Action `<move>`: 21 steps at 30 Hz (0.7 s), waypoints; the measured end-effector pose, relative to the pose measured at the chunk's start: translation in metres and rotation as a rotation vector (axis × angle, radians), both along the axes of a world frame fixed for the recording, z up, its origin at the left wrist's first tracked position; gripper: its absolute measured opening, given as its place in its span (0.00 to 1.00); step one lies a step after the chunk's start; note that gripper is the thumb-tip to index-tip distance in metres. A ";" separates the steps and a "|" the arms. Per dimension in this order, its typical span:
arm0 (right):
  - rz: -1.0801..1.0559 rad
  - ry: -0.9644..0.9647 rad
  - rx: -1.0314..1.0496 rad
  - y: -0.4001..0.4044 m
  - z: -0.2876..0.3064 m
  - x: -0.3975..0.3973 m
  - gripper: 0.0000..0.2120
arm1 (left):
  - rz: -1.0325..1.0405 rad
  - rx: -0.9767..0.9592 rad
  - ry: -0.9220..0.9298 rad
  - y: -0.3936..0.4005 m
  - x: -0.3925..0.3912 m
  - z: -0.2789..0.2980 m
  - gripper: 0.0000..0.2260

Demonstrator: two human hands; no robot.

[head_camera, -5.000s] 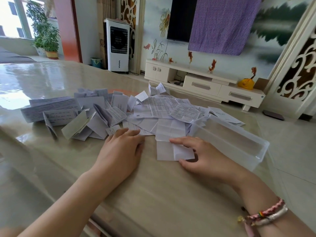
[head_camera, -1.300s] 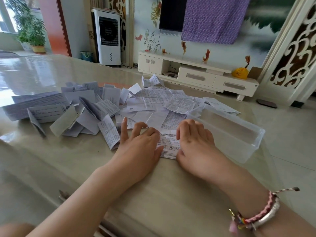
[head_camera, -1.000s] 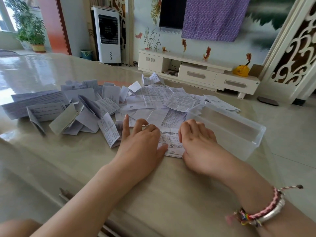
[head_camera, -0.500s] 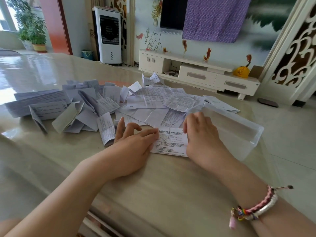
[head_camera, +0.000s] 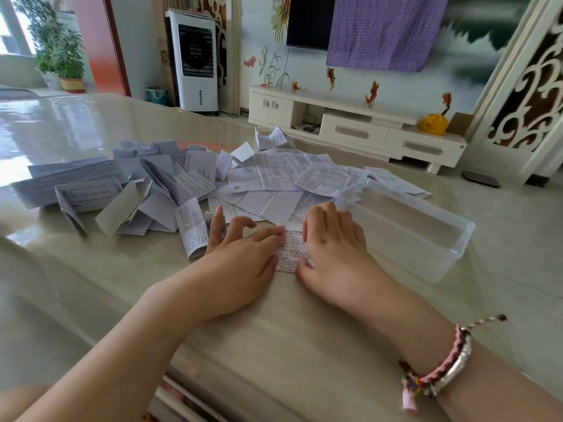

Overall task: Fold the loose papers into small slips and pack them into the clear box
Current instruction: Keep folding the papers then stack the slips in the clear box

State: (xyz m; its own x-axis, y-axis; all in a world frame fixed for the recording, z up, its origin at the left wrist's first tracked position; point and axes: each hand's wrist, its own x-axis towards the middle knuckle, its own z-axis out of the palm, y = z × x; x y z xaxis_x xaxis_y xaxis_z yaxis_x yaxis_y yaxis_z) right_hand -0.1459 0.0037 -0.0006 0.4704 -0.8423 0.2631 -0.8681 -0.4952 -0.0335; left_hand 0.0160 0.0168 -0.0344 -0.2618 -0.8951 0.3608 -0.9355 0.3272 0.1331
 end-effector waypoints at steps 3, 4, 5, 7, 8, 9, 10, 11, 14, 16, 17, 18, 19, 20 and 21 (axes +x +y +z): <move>-0.062 0.010 0.068 0.001 0.005 -0.014 0.15 | 0.004 0.009 -0.027 -0.002 0.000 -0.001 0.29; -0.081 0.010 0.086 -0.001 0.006 -0.018 0.16 | 0.000 -0.001 -0.022 -0.001 0.000 0.000 0.28; -0.091 0.005 0.100 -0.002 0.007 -0.022 0.17 | -0.002 0.004 -0.030 -0.001 0.000 0.003 0.29; -0.063 -0.026 0.104 -0.003 0.007 -0.024 0.17 | 0.027 0.023 -0.061 -0.003 0.000 0.003 0.33; -0.025 -0.054 0.096 -0.004 0.006 -0.024 0.17 | 0.033 0.048 -0.076 -0.005 0.002 0.000 0.33; 0.024 -0.098 0.088 -0.005 0.004 -0.024 0.16 | 0.032 0.094 -0.083 -0.007 0.002 0.000 0.30; 0.079 -0.153 0.089 -0.006 0.003 -0.024 0.14 | 0.028 0.132 -0.078 -0.006 0.001 0.002 0.27; 0.136 -0.211 0.107 -0.007 0.003 -0.024 0.12 | 0.026 0.148 -0.072 -0.006 0.001 0.003 0.27; 0.259 -0.323 0.281 -0.009 0.004 -0.029 0.10 | 0.021 0.086 -0.072 -0.003 -0.002 0.004 0.35; 0.299 -0.290 0.342 -0.010 0.006 -0.035 0.11 | 0.037 0.107 -0.070 -0.003 -0.003 0.005 0.33; 0.310 -0.275 0.343 -0.011 0.008 -0.037 0.12 | 0.046 0.128 -0.066 -0.004 -0.003 0.006 0.30; 0.314 -0.266 0.340 -0.010 0.010 -0.039 0.12 | 0.050 0.145 -0.066 -0.004 -0.002 0.008 0.28; 0.315 -0.259 0.333 -0.010 0.011 -0.040 0.12 | 0.043 0.147 -0.065 -0.005 -0.001 0.008 0.28; 0.311 -0.248 0.321 -0.010 0.012 -0.041 0.12 | 0.031 0.135 -0.062 -0.004 0.000 0.008 0.31; 0.304 -0.234 0.302 -0.009 0.012 -0.041 0.12 | 0.020 0.116 -0.050 -0.003 0.001 0.008 0.35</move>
